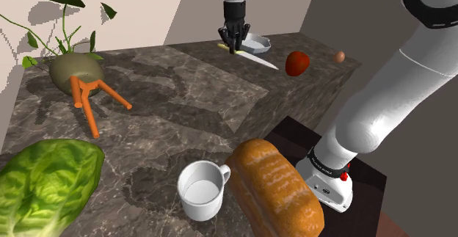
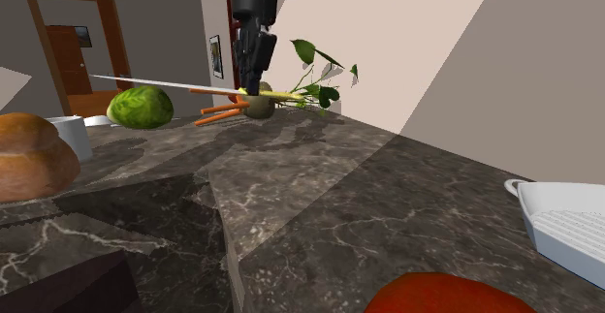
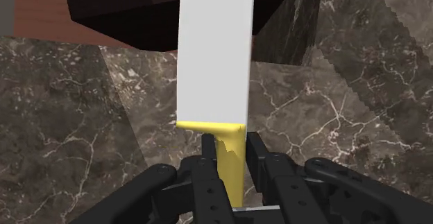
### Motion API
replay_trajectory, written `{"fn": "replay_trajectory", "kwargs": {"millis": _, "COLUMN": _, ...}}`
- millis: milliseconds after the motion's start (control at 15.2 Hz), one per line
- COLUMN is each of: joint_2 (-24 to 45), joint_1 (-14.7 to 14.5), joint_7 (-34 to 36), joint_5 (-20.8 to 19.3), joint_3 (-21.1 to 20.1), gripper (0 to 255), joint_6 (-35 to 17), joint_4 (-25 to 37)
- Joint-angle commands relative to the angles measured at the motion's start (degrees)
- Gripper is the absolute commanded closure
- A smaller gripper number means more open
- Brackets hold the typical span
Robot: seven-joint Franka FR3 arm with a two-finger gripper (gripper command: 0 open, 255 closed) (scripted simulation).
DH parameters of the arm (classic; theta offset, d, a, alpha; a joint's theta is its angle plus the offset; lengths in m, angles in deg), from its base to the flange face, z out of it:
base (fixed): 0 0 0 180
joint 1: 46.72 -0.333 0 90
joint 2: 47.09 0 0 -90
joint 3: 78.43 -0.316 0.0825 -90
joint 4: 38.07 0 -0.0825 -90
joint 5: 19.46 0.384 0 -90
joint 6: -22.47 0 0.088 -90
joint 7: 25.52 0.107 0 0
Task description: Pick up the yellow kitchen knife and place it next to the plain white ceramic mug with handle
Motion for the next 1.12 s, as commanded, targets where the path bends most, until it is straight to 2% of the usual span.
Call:
{"fn": "replay_trajectory", "kwargs": {"millis": 0, "joint_2": -1.5, "joint_1": -1.2, "joint_7": 2.5, "joint_5": 0.7, "joint_3": -1.4, "gripper": 255, "joint_6": 0.2, "joint_4": -1.4}}
{"fn": "replay_trajectory", "kwargs": {"millis": 528, "joint_2": -6.5, "joint_1": -6.0, "joint_7": 12.5, "joint_5": 4.1, "joint_3": -7.4, "gripper": 255, "joint_6": -0.1, "joint_4": -6.6}}
{"fn": "replay_trajectory", "kwargs": {"millis": 1056, "joint_2": -7.8, "joint_1": -10.9, "joint_7": 23.0, "joint_5": 7.9, "joint_3": -14.1, "gripper": 255, "joint_6": -0.5, "joint_4": -7.6}}
